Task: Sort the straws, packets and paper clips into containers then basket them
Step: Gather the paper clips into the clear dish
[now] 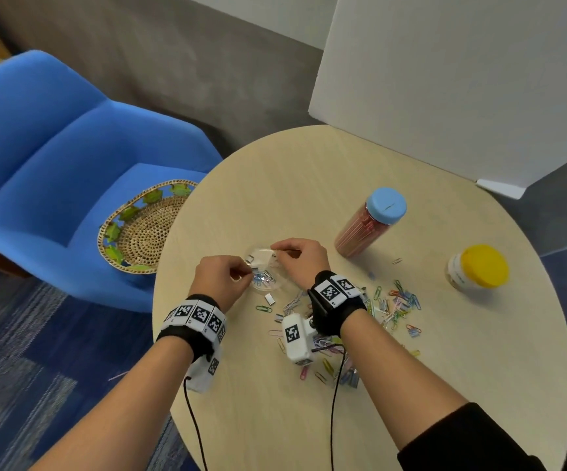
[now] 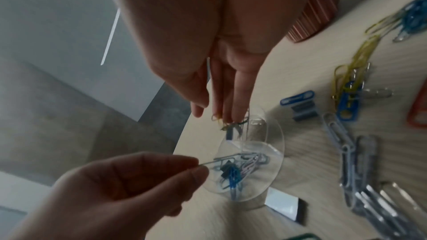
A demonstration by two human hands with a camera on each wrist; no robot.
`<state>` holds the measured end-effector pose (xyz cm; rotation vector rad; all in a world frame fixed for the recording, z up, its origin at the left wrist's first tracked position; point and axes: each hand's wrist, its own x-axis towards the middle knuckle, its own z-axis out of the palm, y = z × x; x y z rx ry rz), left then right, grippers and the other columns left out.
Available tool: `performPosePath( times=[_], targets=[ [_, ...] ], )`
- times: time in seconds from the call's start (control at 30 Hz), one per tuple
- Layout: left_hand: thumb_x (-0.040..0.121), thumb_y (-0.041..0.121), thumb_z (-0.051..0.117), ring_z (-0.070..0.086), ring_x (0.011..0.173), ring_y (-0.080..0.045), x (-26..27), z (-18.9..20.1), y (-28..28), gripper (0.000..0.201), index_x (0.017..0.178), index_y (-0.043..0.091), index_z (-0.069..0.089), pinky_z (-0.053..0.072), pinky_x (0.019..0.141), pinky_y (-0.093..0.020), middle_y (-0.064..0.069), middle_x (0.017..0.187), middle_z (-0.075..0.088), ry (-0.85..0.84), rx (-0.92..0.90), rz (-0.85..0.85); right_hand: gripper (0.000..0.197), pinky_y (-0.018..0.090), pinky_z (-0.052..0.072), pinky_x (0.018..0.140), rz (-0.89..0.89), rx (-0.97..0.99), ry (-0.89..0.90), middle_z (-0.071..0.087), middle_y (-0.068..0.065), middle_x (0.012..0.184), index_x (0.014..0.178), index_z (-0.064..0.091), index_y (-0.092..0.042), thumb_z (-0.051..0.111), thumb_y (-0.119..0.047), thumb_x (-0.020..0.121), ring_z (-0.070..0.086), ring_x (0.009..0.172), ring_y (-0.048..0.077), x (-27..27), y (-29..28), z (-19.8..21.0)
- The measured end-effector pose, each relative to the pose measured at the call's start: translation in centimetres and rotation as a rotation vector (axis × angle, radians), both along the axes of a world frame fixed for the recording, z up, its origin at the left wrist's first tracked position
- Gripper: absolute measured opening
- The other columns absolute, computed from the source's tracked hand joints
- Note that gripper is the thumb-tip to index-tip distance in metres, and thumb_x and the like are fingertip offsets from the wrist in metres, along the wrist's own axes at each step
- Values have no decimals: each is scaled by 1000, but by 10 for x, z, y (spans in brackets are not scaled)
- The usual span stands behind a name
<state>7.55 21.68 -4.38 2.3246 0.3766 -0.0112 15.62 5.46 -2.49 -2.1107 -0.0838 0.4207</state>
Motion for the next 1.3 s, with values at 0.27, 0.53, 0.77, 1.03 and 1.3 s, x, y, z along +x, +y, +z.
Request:
performPosePath(
  times=[0.27,0.53,0.77,1.03,1.3],
  targets=[
    [84,5,64,52,92,-17,5,-6,-13,22,91,22,76,39,80,-24,2,93,59,-60,138,-6,27,13,51,75,92,-75,-42,74,-9,98,99,76,-24,55,-8,93,66,84,0,-5,-33,12],
    [87,30,67,56,100,-15,-16,0,-72,28,114,26,66,50,87,-33,5,110,55,112,124,-358,52,42,39,109,45,-834,39,39,14,149,143,45,-17,50,-8,93,40,133,37,-18,-161,-10],
    [86,46,63,48,109,-22,-35,-6,-113,44,120,20,49,52,86,-35,-3,125,46,184,363,-96,54,41,35,112,206,-736,-16,33,8,154,143,46,-18,47,0,92,35,137,30,-54,-179,-20],
    [83,64,51,42,115,-27,-48,-25,-101,59,119,17,50,45,96,-39,-10,126,45,158,394,-2,94,40,52,91,-134,-803,326,48,15,135,143,36,-21,83,-53,68,57,114,35,-73,-225,1],
    [74,51,75,40,110,-22,-49,-20,-135,66,130,27,50,45,97,-35,-2,119,41,175,282,-269,129,34,46,100,-159,-623,288,25,13,141,155,14,-21,94,-41,55,53,117,29,-98,-205,-15]
  ],
)
